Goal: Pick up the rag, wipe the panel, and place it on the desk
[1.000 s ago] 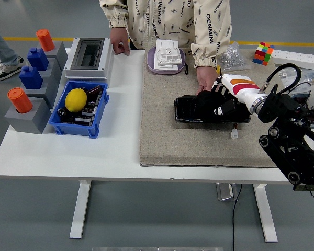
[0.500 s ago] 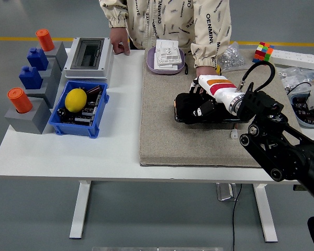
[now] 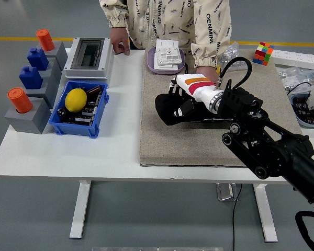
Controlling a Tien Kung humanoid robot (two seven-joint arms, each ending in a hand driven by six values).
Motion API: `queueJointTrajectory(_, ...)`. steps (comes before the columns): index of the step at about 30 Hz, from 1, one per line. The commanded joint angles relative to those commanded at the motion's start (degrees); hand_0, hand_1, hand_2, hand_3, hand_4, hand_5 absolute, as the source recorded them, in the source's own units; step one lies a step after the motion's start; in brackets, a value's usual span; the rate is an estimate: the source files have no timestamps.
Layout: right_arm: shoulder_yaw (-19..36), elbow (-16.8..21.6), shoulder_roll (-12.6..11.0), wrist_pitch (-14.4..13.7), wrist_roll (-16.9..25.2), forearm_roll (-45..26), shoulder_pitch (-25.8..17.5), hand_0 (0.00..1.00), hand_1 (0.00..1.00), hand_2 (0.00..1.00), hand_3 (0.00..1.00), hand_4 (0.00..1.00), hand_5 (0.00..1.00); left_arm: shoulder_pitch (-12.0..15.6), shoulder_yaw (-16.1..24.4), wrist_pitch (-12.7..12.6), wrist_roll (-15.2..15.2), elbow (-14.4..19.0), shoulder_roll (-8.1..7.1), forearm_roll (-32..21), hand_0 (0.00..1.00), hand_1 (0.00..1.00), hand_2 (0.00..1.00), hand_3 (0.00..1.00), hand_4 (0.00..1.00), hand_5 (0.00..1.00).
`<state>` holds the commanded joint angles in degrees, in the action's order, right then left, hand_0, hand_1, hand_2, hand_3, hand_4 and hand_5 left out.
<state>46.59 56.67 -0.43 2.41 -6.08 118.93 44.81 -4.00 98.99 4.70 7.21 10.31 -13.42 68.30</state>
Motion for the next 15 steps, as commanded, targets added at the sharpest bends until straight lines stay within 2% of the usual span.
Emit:
queueJointTrajectory(6, 0.07, -0.31, -0.22, 0.00, 0.04, -0.07, 0.06, 0.306, 0.419, 0.462, 0.447, 0.968, 0.099, -0.28, -0.11, 0.06, -0.08, 0.00, 0.09, -0.15, 0.724, 0.716, 0.766, 0.625, 0.692, 0.581)
queueJointTrajectory(15, 1.22, -1.94, -2.19, 0.06, 0.03, 0.31, -1.22, 0.306, 0.419, 0.462, 0.448, 0.967, 0.100, -0.50, 0.11, 0.06, -0.16, 0.00, 0.25, -0.26, 0.724, 0.716, 0.766, 0.625, 0.693, 0.582)
